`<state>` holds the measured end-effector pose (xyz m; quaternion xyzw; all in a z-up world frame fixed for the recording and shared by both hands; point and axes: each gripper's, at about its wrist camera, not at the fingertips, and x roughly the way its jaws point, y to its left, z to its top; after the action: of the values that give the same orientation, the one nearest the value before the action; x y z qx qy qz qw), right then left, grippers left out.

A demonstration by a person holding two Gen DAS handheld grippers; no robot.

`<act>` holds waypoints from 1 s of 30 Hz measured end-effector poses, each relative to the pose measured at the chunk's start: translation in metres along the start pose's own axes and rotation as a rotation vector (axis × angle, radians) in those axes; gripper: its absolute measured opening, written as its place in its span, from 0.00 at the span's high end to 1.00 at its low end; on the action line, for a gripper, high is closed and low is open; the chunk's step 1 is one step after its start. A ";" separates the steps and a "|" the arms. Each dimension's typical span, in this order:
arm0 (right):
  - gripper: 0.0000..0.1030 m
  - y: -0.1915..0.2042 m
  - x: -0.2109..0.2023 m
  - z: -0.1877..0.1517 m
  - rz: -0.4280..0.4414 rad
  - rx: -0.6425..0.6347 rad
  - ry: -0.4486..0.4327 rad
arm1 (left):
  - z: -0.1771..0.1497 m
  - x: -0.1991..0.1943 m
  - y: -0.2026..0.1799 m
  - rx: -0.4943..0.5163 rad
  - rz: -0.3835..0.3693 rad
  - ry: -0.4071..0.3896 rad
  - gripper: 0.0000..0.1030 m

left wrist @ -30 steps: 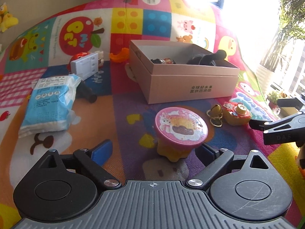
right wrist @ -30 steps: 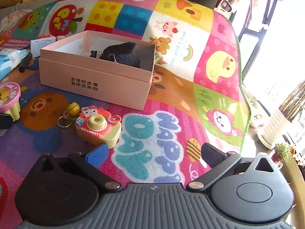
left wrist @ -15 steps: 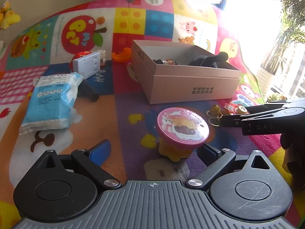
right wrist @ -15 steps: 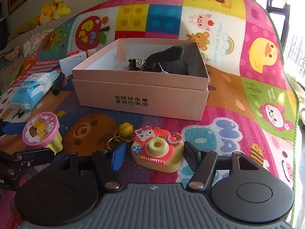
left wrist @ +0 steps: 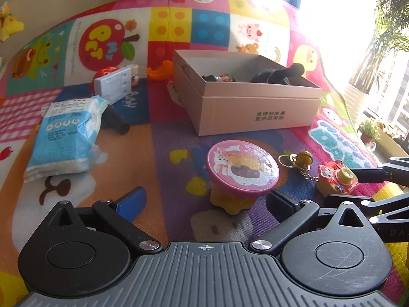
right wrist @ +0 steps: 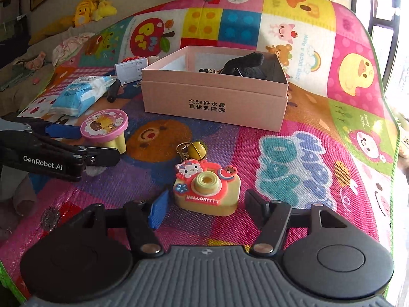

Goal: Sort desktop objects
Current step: 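Lift the yellow jar with the left tool and carry it toward the box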

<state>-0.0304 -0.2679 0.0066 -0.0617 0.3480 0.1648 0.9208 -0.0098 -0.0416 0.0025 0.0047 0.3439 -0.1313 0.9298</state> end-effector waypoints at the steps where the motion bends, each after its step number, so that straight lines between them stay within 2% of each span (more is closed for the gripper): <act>1: 0.22 0.000 0.000 -0.001 -0.002 0.002 0.002 | 0.000 0.000 -0.001 0.005 0.002 0.003 0.00; 4: 0.14 -0.002 0.003 -0.001 -0.003 0.017 0.014 | 0.000 0.002 -0.003 0.018 0.010 0.017 0.00; 6: 0.00 -0.002 0.006 -0.001 0.021 0.017 0.041 | 0.001 0.003 -0.004 0.024 0.013 0.026 0.00; 11: 0.00 0.001 0.007 -0.001 0.028 0.004 0.058 | 0.001 0.006 -0.009 0.078 0.031 0.055 0.00; 15: 0.00 0.001 0.007 -0.002 0.025 0.009 0.058 | 0.002 0.006 -0.007 0.081 0.017 0.060 0.00; 18: 0.00 0.002 0.006 -0.003 0.021 0.010 0.044 | 0.004 0.001 -0.004 0.026 -0.006 0.038 0.00; 20: 0.00 0.003 0.006 -0.004 0.019 0.008 0.041 | 0.007 -0.004 -0.007 0.004 -0.042 -0.008 0.01; 22: 0.00 0.003 0.006 -0.004 0.018 0.008 0.039 | 0.010 -0.006 -0.019 0.066 -0.002 -0.064 0.12; 23: 0.00 0.003 0.006 -0.004 0.018 0.008 0.039 | 0.013 -0.005 -0.026 0.099 0.020 -0.074 0.21; 28: 0.00 0.003 0.006 -0.004 0.017 0.007 0.039 | 0.018 0.010 -0.032 0.102 0.021 -0.046 0.26; 30: 0.00 0.004 0.005 -0.004 0.017 0.008 0.039 | 0.018 0.011 -0.032 0.101 0.022 -0.044 0.33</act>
<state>-0.0303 -0.2639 0.0002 -0.0582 0.3671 0.1700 0.9127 0.0022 -0.0769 0.0116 0.0526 0.3161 -0.1385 0.9371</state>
